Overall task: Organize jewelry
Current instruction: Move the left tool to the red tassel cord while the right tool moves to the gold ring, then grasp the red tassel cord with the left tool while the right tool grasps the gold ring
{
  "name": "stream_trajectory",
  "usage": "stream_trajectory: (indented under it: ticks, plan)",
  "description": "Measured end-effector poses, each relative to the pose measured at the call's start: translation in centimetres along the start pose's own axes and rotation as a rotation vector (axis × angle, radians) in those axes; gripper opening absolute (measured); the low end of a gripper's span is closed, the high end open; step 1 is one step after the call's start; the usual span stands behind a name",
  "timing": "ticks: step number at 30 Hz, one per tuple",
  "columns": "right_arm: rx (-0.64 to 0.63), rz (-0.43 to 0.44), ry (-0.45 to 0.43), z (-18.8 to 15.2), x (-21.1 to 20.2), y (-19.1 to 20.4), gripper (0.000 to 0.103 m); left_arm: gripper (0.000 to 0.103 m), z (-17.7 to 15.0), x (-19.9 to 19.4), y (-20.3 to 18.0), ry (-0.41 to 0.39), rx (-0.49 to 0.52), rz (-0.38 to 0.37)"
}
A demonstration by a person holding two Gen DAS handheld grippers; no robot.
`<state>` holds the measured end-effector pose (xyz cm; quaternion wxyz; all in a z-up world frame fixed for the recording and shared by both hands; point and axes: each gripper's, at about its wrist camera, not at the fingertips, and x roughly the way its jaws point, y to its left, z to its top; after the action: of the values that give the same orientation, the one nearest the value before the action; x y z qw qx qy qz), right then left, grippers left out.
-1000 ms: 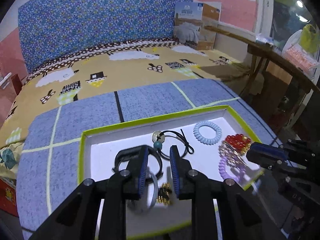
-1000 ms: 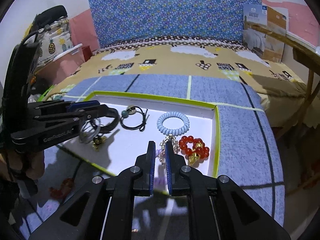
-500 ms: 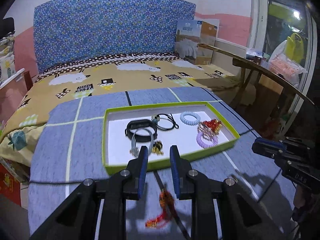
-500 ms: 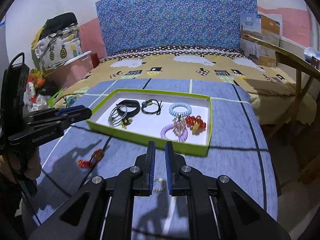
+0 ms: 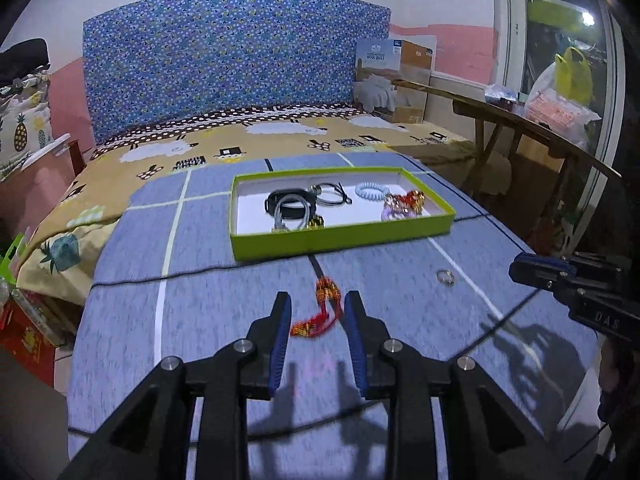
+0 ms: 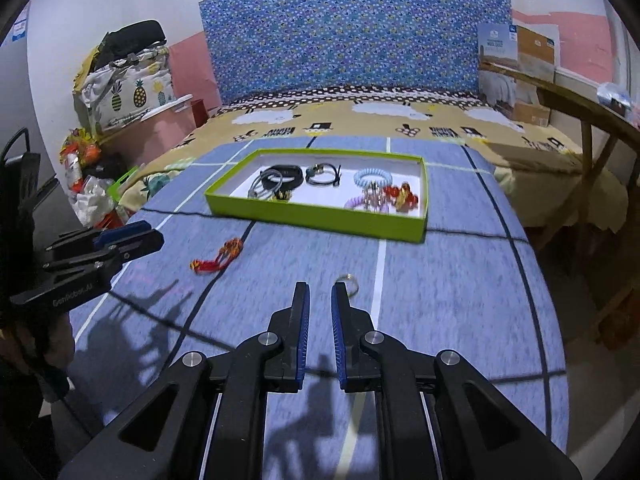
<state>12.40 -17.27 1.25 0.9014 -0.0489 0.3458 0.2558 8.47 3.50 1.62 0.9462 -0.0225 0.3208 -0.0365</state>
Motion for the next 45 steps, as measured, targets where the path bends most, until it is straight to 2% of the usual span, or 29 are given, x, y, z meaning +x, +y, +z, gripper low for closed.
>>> stream_trajectory:
  ticks: [2,4,5,6,15,26,30,32,37,41,45]
  plan:
    - [0.008,0.003,0.006,-0.6,-0.2,0.0,0.014,0.029,-0.6,-0.2,0.1,0.007,-0.005,-0.005]
    - [0.018,0.006,0.007,-1.1,-0.5,-0.1,0.027,0.029,-1.2,-0.5,0.0,0.01,-0.005,-0.005]
    - [0.021,0.007,0.006,-1.2,-0.5,-0.1,0.039,0.03,-1.5,-0.7,0.0,0.011,-0.005,-0.005]
    - [0.024,0.01,0.004,-1.4,-0.6,-0.1,0.041,0.03,-1.6,-0.8,0.0,0.011,-0.006,-0.006]
    - [0.02,0.015,0.015,-1.7,-0.5,0.2,0.041,0.03,-2.2,-0.9,0.1,0.013,-0.008,-0.004]
    - [0.022,0.009,0.044,-1.4,1.1,-0.3,0.041,0.03,-1.4,2.0,-0.1,0.061,0.038,-0.017]
    - [0.02,0.009,0.052,-1.0,1.9,-0.5,0.041,0.038,-0.7,3.2,0.0,0.071,0.045,-0.031]
    - [0.018,0.007,0.058,-0.8,2.4,-0.6,0.041,0.038,-0.3,3.8,0.0,0.079,0.045,-0.042]
    - [0.021,0.0,0.085,-0.3,4.1,-1.0,0.041,0.038,0.5,5.5,-0.5,0.114,0.051,-0.05]
    - [0.011,-0.014,0.111,0.3,5.6,-1.4,0.041,0.038,0.5,7.4,-0.7,0.176,0.057,-0.03]
    - [0.003,-0.028,0.132,1.0,6.7,-1.7,0.041,0.038,0.4,8.6,-0.8,0.223,0.054,-0.044]
